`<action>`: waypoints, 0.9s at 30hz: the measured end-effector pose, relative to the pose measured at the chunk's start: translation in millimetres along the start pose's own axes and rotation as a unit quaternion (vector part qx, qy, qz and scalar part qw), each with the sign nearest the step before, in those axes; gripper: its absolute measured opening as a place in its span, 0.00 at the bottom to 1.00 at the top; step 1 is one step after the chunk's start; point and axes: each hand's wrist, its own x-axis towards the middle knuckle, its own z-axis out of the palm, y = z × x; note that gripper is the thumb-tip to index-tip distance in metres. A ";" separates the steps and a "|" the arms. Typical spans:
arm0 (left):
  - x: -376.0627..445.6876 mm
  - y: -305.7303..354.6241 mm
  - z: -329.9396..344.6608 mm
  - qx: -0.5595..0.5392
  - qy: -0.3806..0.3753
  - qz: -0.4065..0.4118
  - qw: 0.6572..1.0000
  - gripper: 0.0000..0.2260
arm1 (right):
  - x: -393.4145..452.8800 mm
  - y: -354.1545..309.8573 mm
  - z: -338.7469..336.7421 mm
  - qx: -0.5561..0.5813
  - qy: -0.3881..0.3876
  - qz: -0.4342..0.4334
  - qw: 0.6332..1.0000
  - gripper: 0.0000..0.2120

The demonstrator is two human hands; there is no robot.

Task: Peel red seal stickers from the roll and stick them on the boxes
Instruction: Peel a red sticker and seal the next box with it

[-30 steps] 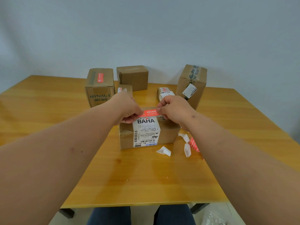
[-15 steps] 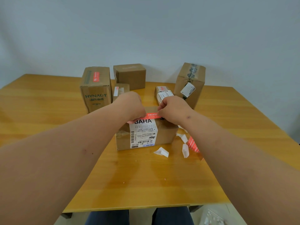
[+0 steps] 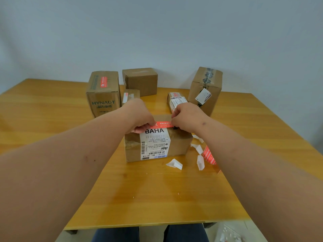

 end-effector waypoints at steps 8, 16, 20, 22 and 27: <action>1.9 1.5 2.9 0.011 0.002 -0.009 1.000 0.08 | 3.7 -1.8 3.7 -0.051 -0.002 -0.006 0.999 0.12; 2.8 2.5 4.2 0.058 0.002 -0.005 0.998 0.11 | 4.3 -2.9 3.5 -0.074 0.007 -0.013 0.997 0.13; 3.6 2.5 4.9 0.072 0.006 0.001 0.997 0.10 | 2.6 -2.8 2.1 -0.074 0.010 -0.017 0.997 0.13; 3.4 2.1 4.8 0.072 0.005 0.003 0.997 0.10 | 2.1 -2.5 1.0 -0.064 0.006 -0.014 0.998 0.13; 2.1 0.4 1.5 0.035 -0.004 0.004 0.999 0.10 | 5.4 -0.1 0.6 -0.037 -0.015 0.010 0.999 0.11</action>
